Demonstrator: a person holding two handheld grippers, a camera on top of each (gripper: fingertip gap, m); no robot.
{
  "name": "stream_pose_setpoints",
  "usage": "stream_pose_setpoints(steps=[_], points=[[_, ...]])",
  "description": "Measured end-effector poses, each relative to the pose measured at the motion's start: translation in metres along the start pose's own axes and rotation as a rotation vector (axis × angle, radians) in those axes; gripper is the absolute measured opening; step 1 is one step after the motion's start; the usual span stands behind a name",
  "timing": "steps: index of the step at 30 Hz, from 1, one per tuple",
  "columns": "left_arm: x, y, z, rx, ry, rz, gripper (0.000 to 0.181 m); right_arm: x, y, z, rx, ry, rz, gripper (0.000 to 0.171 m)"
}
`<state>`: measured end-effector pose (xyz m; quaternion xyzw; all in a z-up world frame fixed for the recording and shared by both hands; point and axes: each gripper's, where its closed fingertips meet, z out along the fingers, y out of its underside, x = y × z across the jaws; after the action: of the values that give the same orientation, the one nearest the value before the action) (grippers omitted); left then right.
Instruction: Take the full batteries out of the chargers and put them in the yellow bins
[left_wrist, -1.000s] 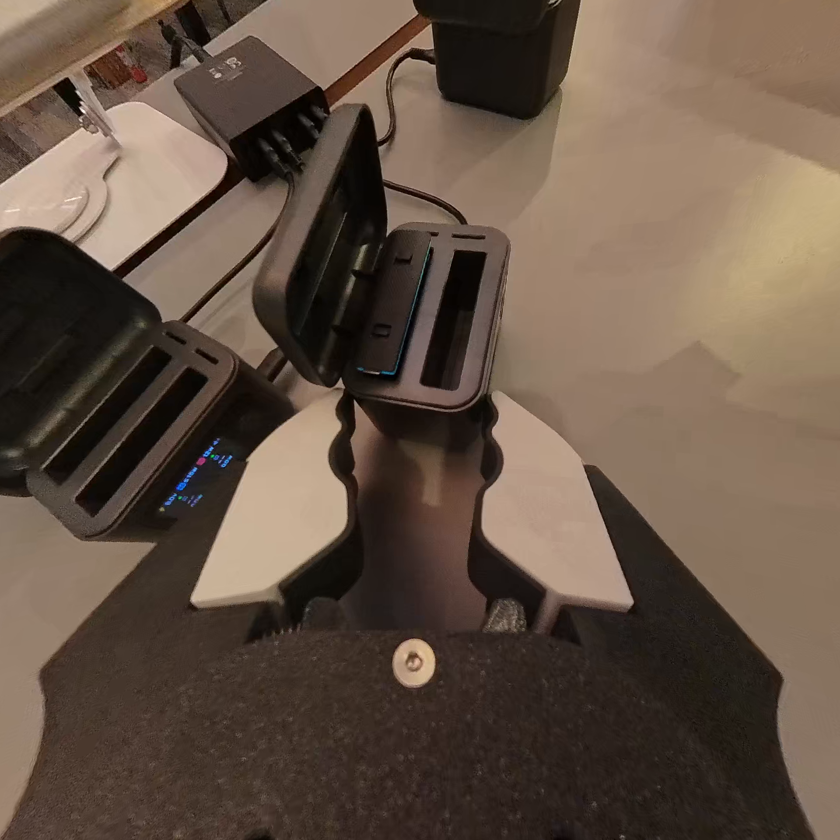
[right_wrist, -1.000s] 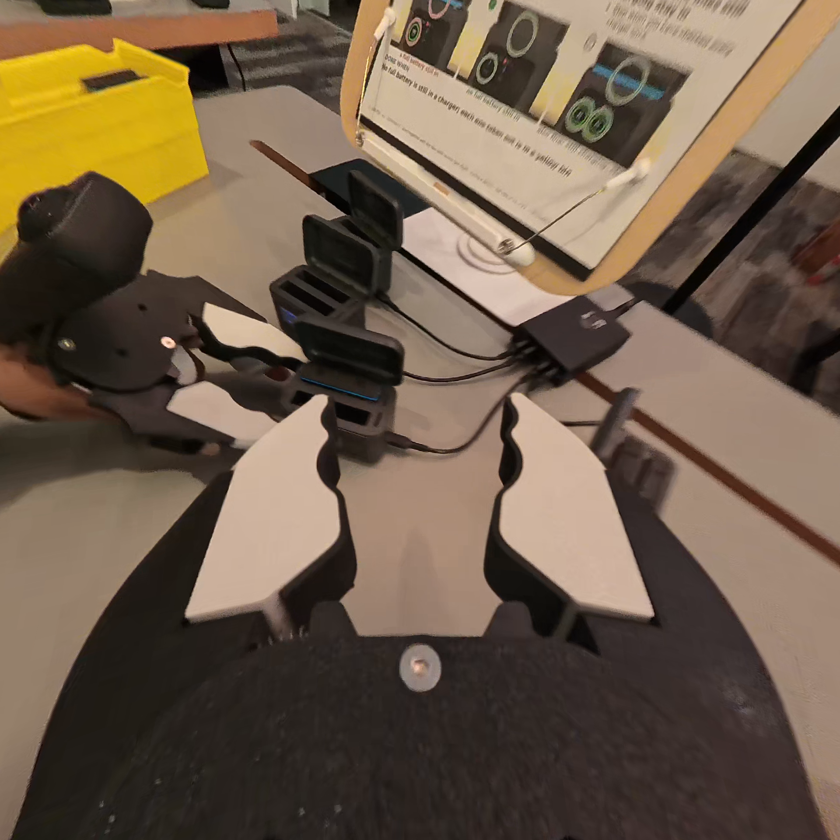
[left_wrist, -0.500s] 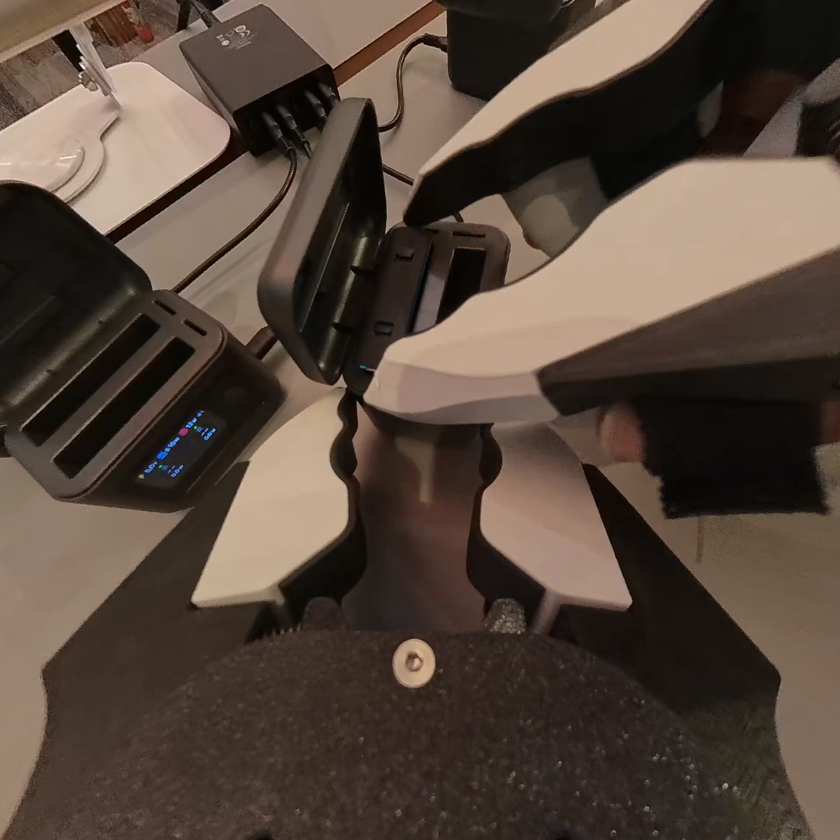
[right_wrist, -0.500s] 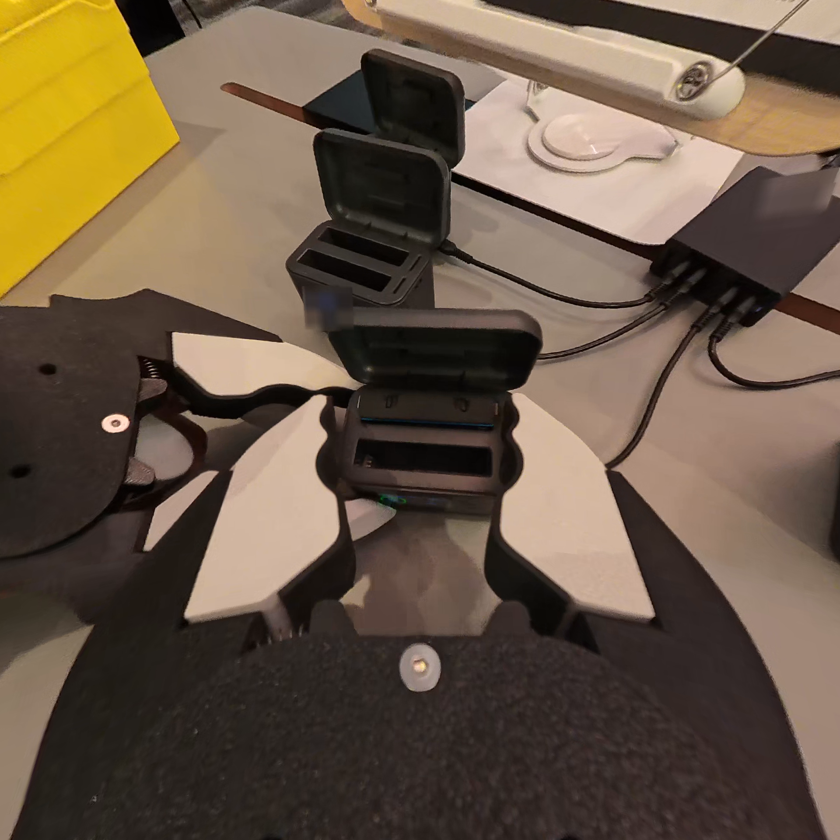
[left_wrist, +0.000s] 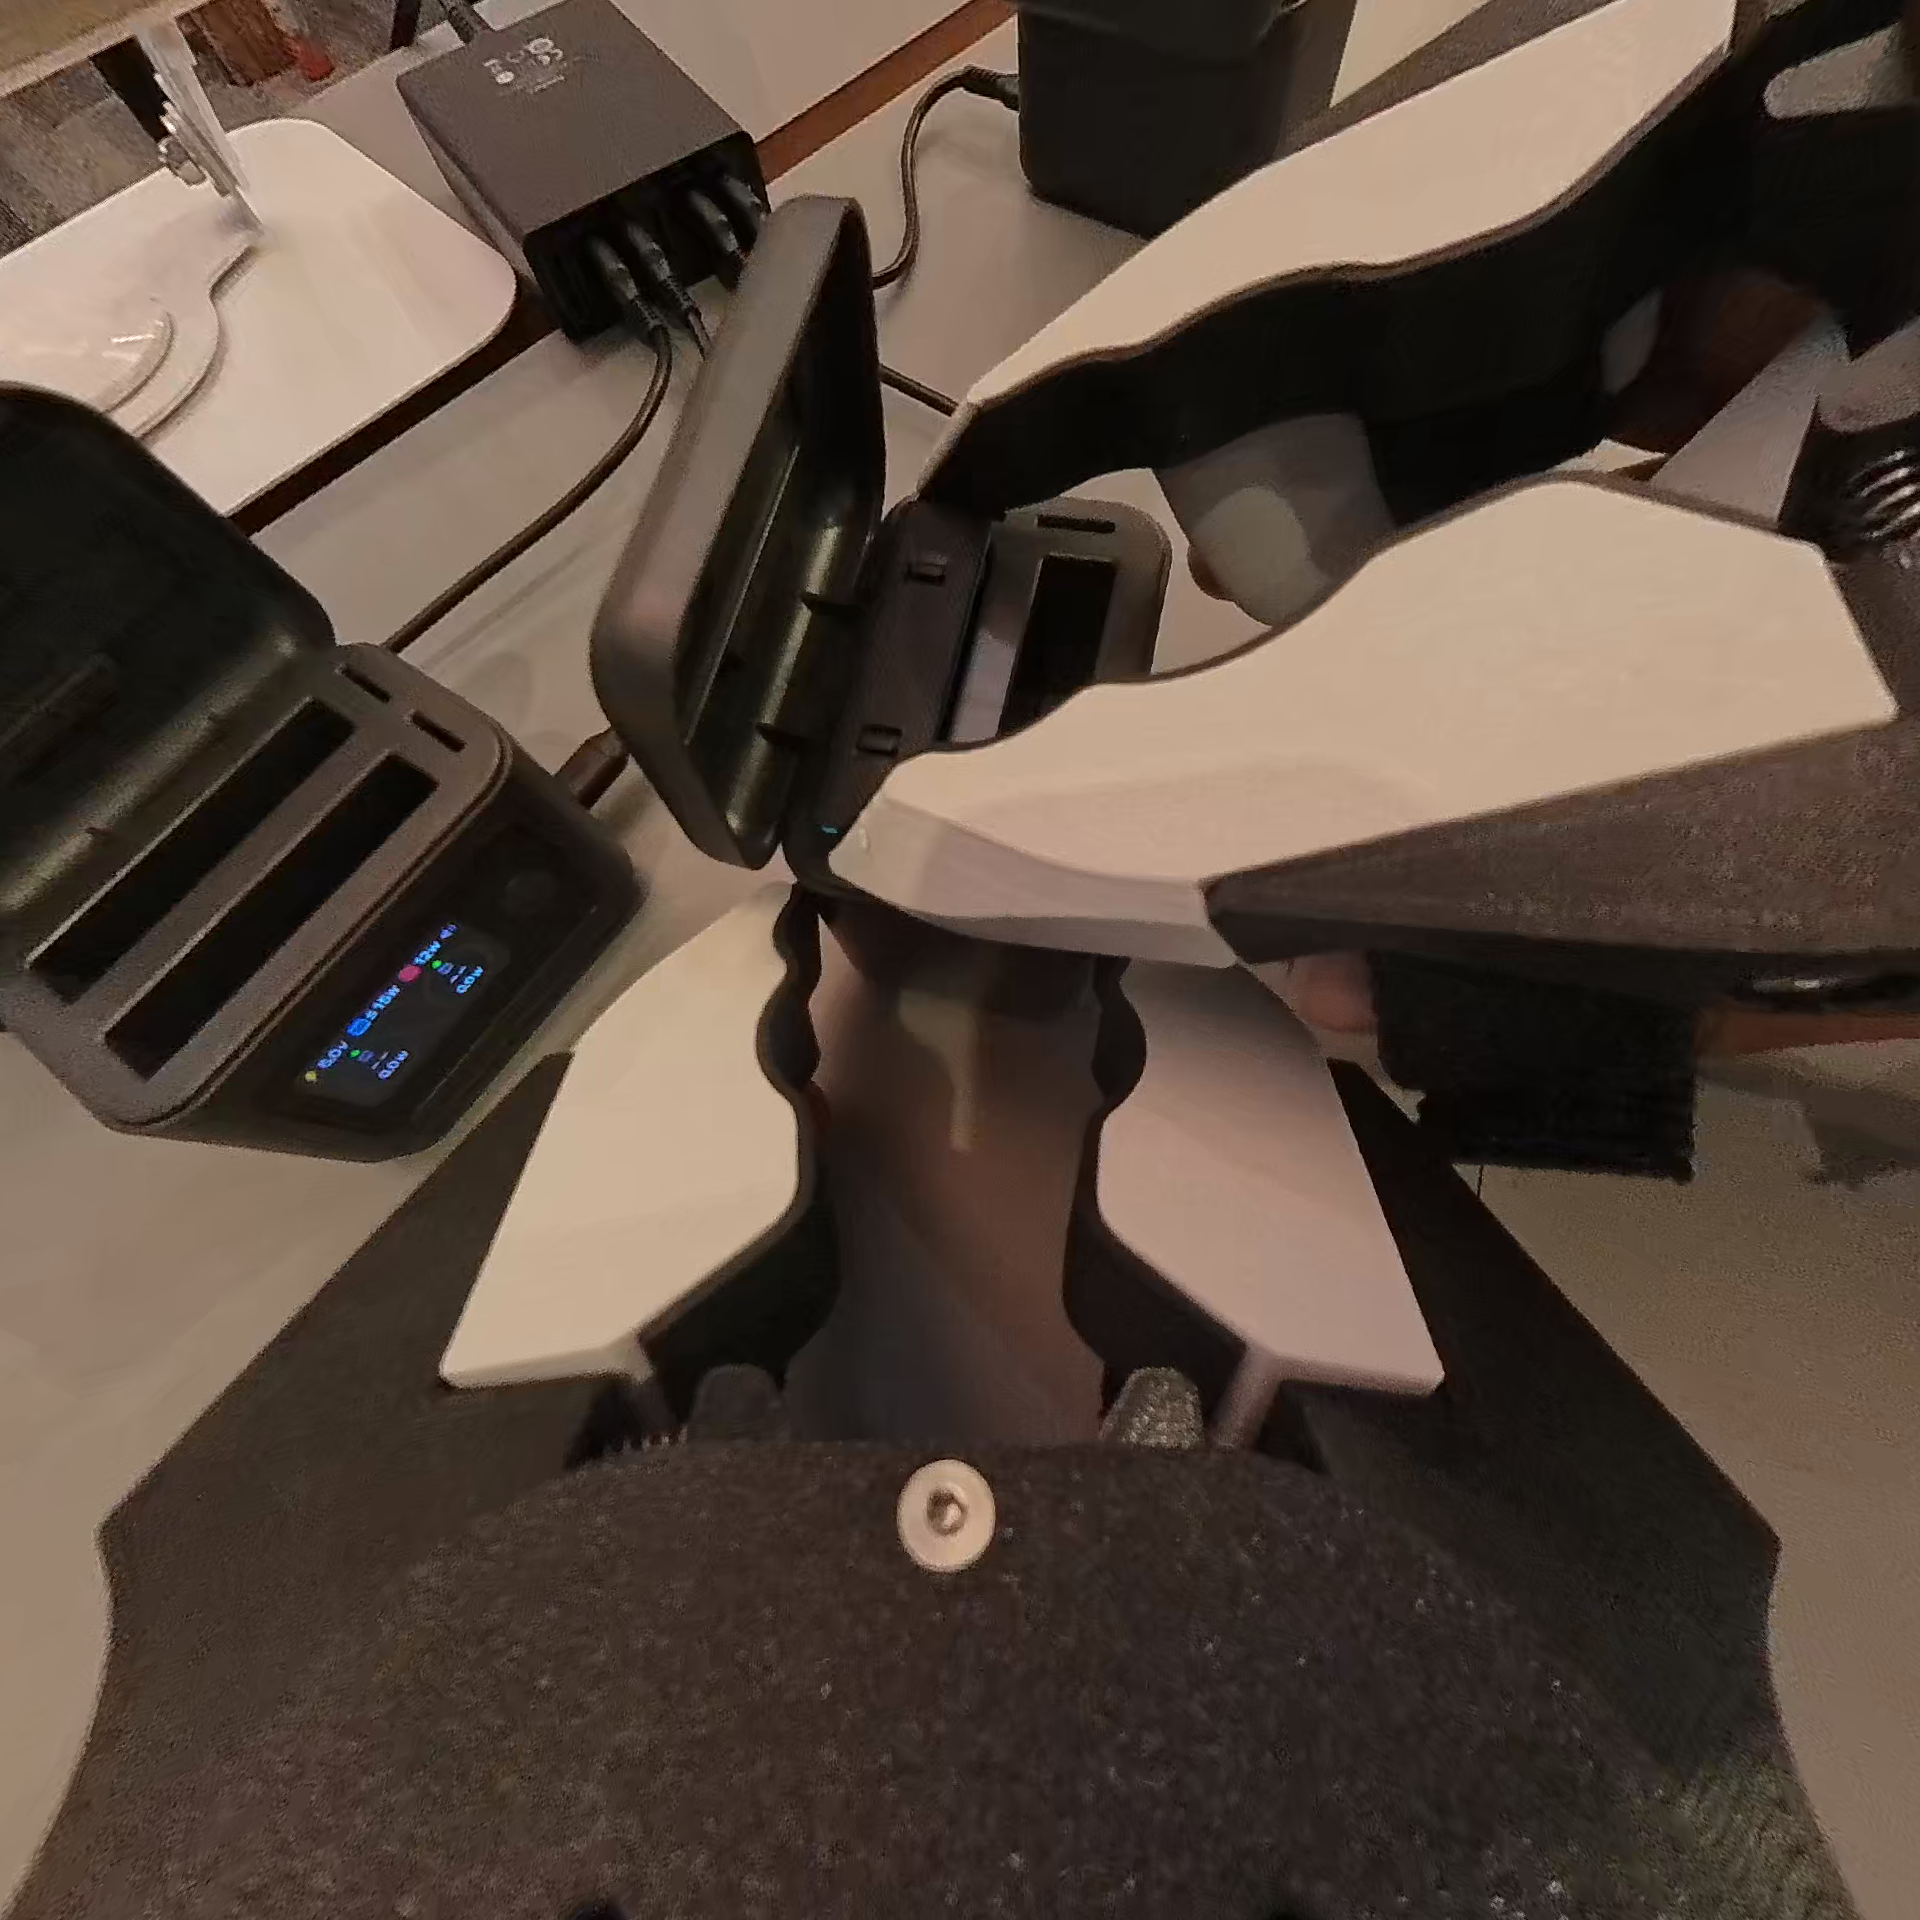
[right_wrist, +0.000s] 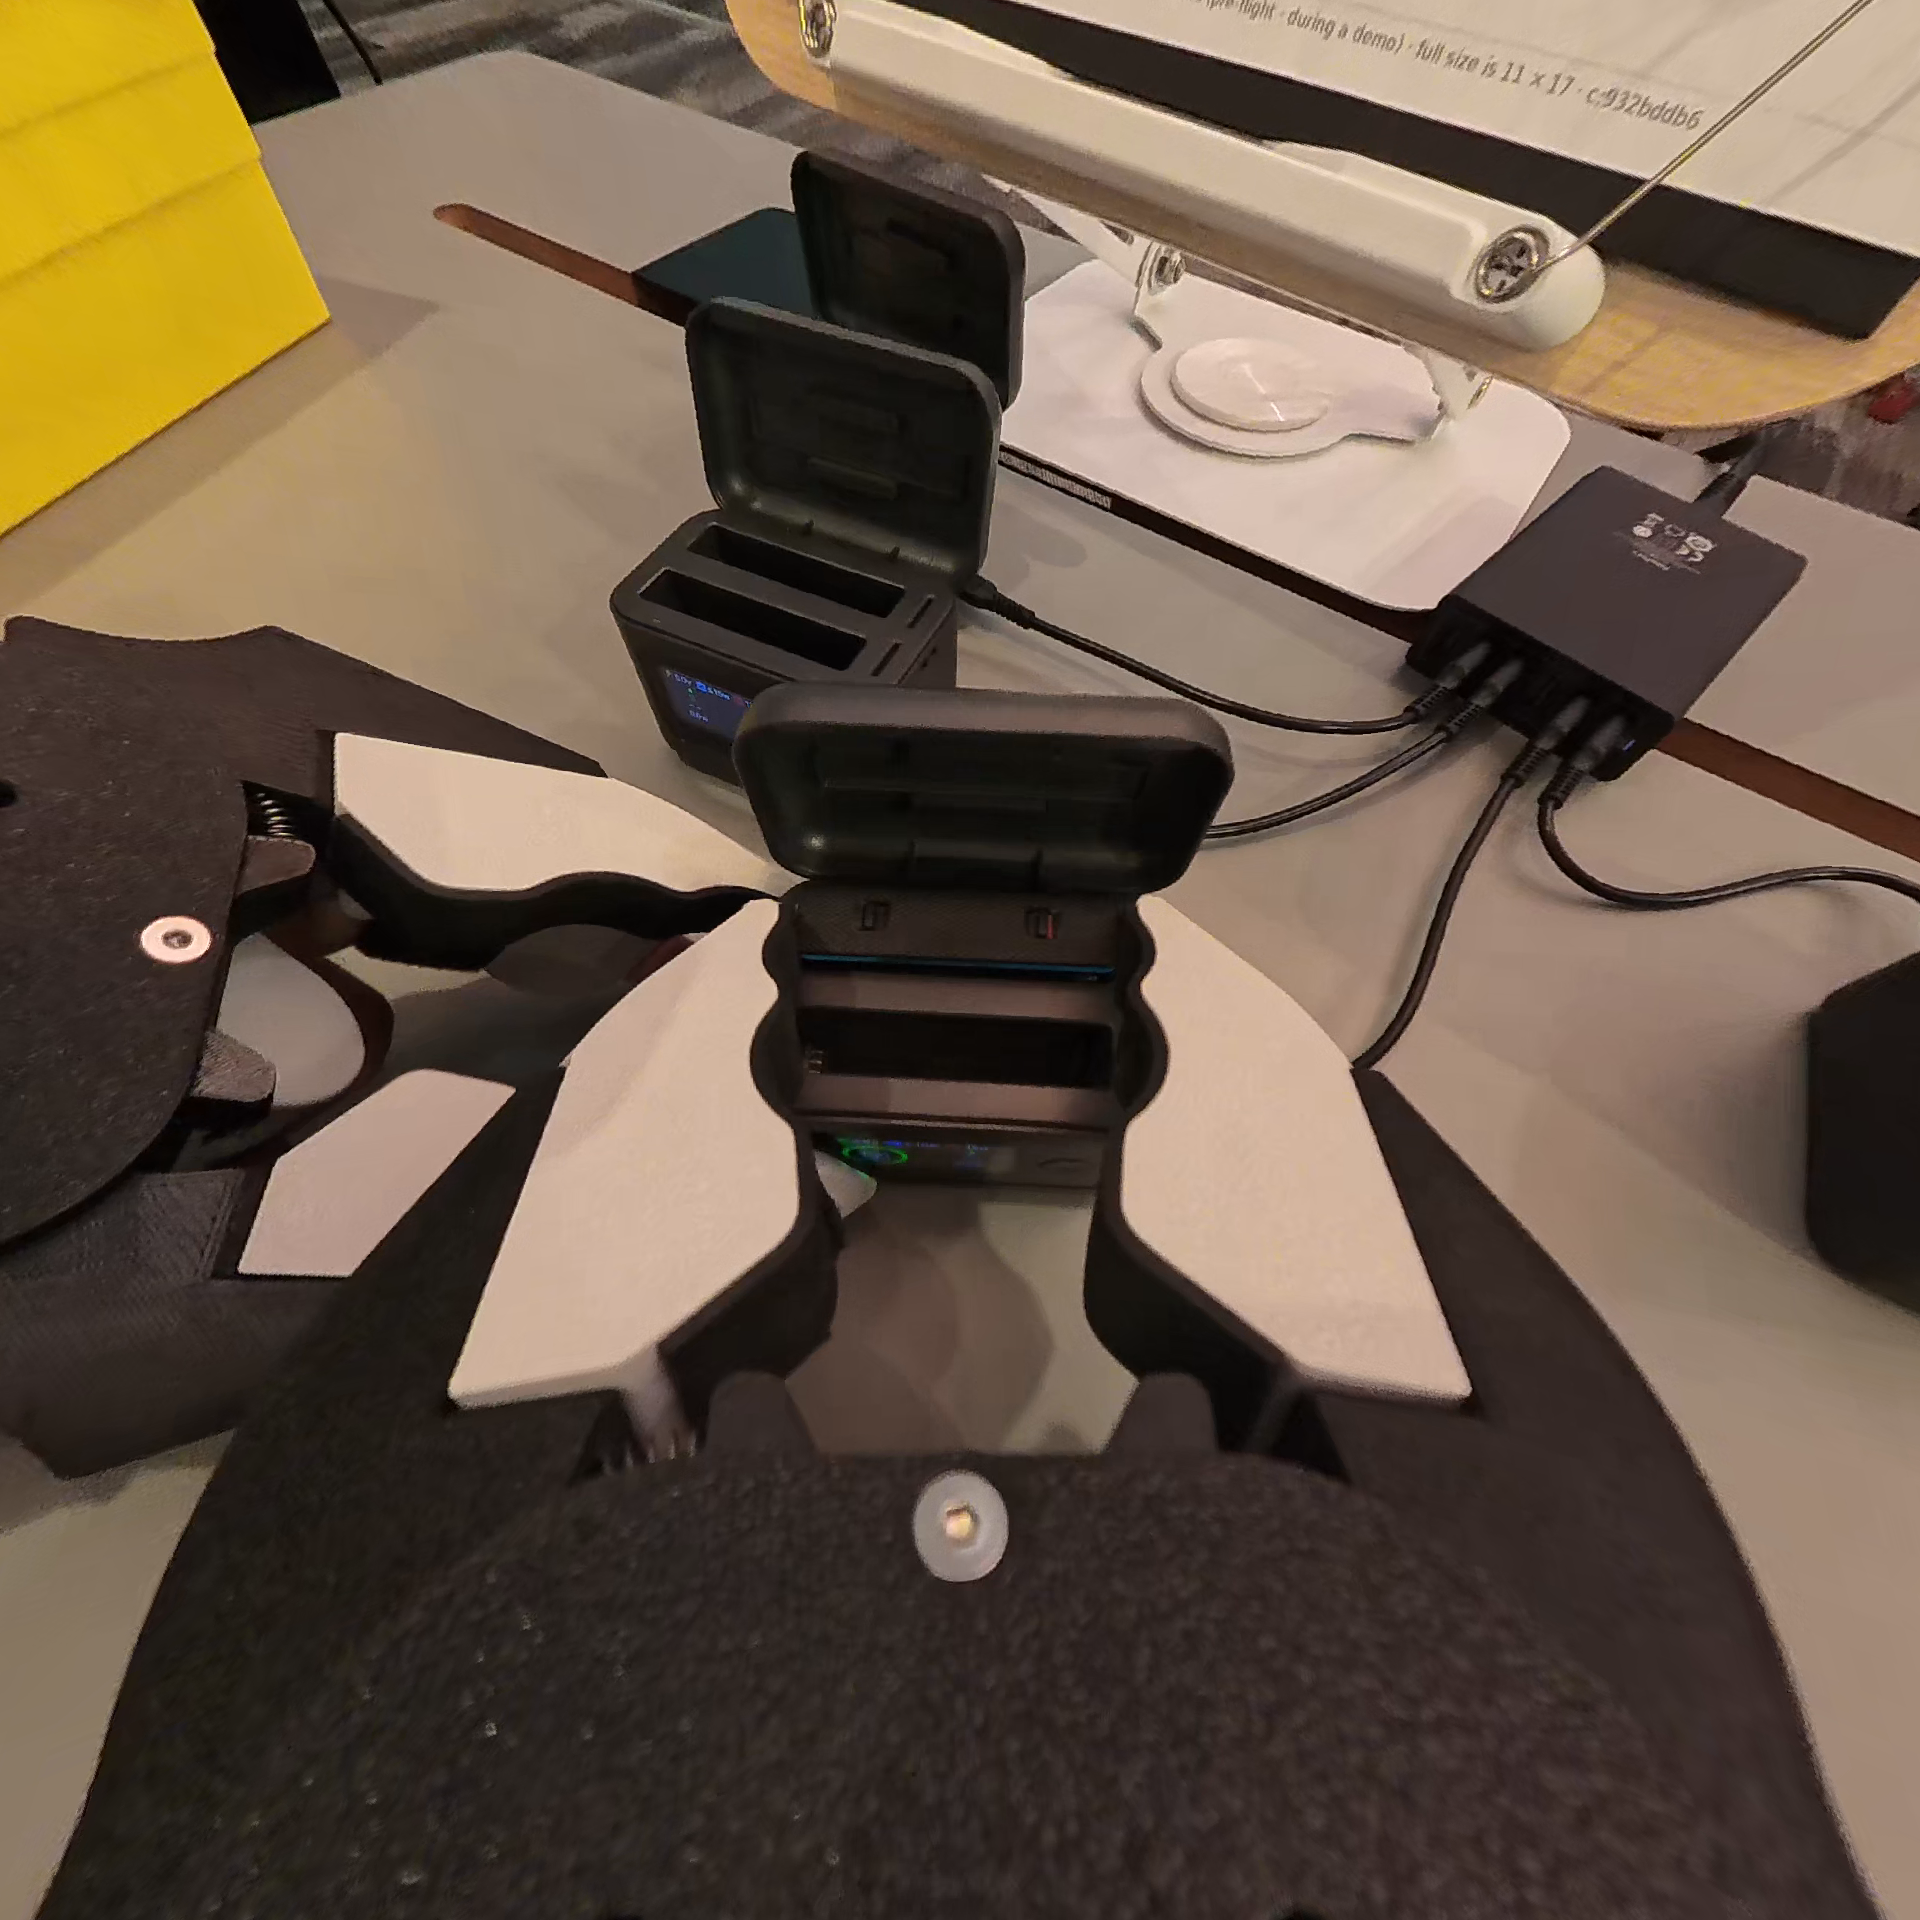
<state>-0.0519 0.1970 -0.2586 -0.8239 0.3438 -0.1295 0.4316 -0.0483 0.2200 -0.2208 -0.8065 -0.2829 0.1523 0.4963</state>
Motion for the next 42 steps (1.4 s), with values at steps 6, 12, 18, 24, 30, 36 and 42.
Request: stream_pose_setpoints(steps=[6, 12, 18, 24, 30, 36, 42], points=[[0.001, 0.000, 0.001, -0.007, 0.018, -0.006, 0.052, 0.001, -0.001, -0.001, 0.022, 0.007, 0.001, 0.057], [0.001, 0.000, 0.001, -0.015, 0.027, -0.004, 0.052, 0.001, -0.002, -0.001, 0.042, 0.008, 0.015, 0.057], [0.001, 0.000, 0.002, -0.014, 0.033, -0.011, 0.052, 0.008, -0.049, -0.029, 0.222, -0.027, 0.075, 0.058], [0.000, 0.001, 0.001, -0.009, 0.028, 0.007, 0.054, 0.008, -0.054, -0.045, 0.246, -0.058, 0.125, 0.058], [-0.005, -0.005, -0.023, 0.041, 0.037, 0.035, 0.078, 0.015, -0.057, -0.056, 0.245, -0.081, 0.196, 0.058], [0.002, -0.050, -0.062, 0.286, 0.021, 0.144, 0.062, 0.012, -0.059, -0.073, 0.257, -0.183, 0.336, 0.058], [0.034, -0.085, -0.089, 0.518, 0.031, 0.234, 0.041, -0.007, -0.065, -0.101, 0.299, -0.410, 0.579, 0.058]])
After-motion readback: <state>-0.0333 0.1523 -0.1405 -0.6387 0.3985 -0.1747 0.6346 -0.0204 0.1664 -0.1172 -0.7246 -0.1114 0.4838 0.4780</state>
